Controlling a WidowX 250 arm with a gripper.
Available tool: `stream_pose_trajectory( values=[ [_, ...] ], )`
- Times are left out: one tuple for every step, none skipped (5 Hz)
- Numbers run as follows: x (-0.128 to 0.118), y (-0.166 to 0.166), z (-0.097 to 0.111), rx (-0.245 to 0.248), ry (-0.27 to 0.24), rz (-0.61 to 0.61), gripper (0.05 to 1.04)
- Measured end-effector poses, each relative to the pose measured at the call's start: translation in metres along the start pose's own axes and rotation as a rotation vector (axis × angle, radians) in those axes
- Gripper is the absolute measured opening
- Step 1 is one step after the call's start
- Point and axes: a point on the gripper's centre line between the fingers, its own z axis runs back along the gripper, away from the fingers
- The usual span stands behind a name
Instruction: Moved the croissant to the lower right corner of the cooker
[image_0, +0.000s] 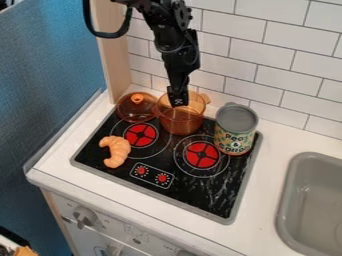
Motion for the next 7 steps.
stream_pose_trajectory(
  values=[
    [-0.004, -0.01, -0.012, -0.039, 0.014, 0.012, 1.001],
    [-0.02, -0.021, -0.015, -0.07, 0.027, 0.088, 1.001],
    [-0.026, -0.018, -0.002, -0.033, 0.037, 0.192, 1.001],
    [-0.04, -0.026, 0.002, 0.007, 0.118, 0.423, 1.001],
    [-0.046, -0.038, 0.0, 0.05, 0.189, 0.672, 1.001],
    [-0.059, -0.044, -0.003, 0.071, 0.199, 0.917, 1.001],
    [-0.07, -0.05, -0.01, 0.09, 0.25, 1.115, 1.001]
  ],
)
